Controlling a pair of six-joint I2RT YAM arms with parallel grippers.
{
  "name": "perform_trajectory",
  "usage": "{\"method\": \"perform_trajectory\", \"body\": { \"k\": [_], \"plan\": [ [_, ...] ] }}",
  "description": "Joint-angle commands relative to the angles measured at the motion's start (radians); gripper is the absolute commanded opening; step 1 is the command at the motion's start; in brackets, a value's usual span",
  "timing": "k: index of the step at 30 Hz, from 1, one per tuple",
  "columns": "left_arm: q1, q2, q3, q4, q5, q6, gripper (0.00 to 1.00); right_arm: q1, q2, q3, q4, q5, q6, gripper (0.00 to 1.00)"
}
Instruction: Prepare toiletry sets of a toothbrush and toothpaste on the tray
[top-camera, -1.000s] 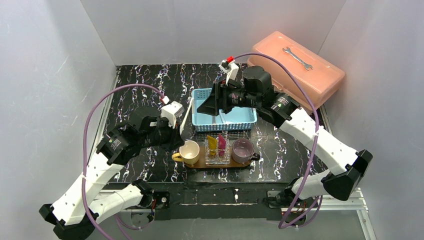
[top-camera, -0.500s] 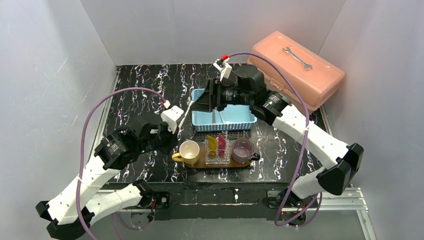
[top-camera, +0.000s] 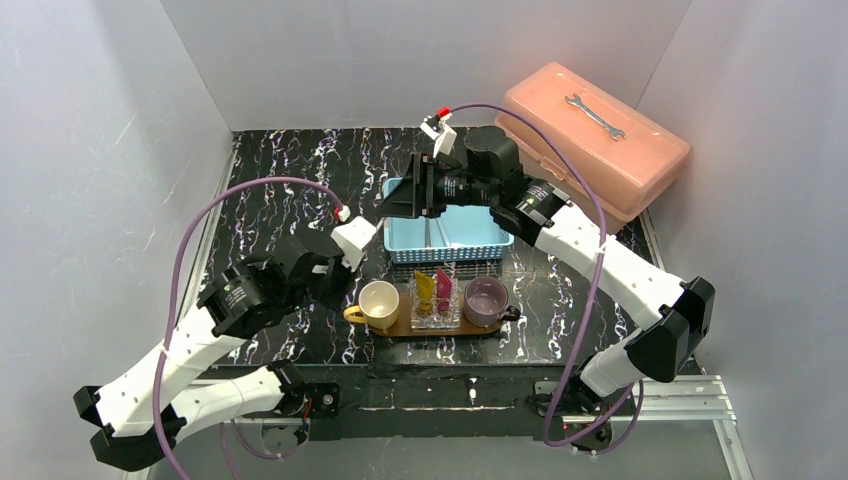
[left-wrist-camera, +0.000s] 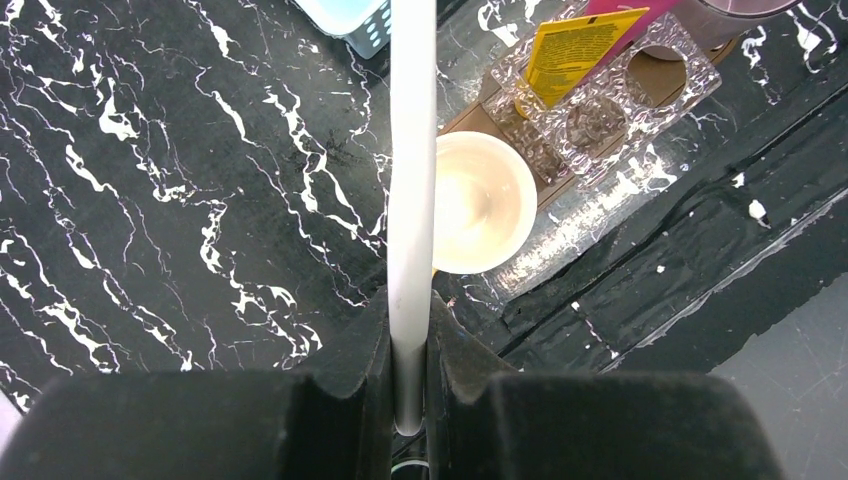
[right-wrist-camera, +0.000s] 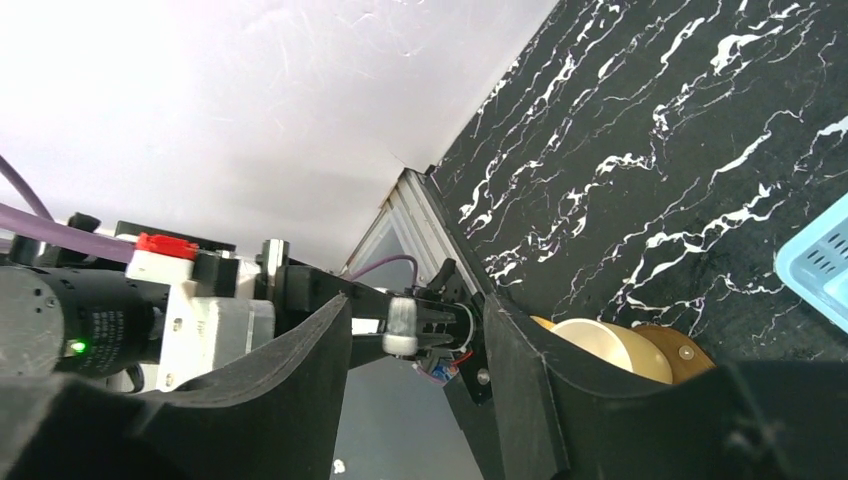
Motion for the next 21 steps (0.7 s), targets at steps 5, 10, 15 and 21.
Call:
{"method": "perform_trajectory", "body": {
  "k": [5, 10, 15, 21],
  "plan": [
    [-0.023, 0.027, 0.011, -0.021, -0.068, 0.018, 0.00, 0.002, 0.004, 0.063, 0.059, -0.044, 0.009, 0.52],
    [-0.025, 0.026, 0.012, -0.026, -0.082, 0.017, 0.00, 0.002, 0.002, 0.056, 0.049, -0.050, 0.003, 0.48],
    [-0.024, 0.027, 0.014, -0.029, -0.090, 0.018, 0.00, 0.002, 0.000, 0.044, 0.047, -0.058, 0.004, 0.43],
    [-0.024, 0.029, 0.016, -0.030, -0.093, 0.016, 0.00, 0.002, 0.000, 0.033, 0.042, -0.067, 0.007, 0.39]
  ]
}}
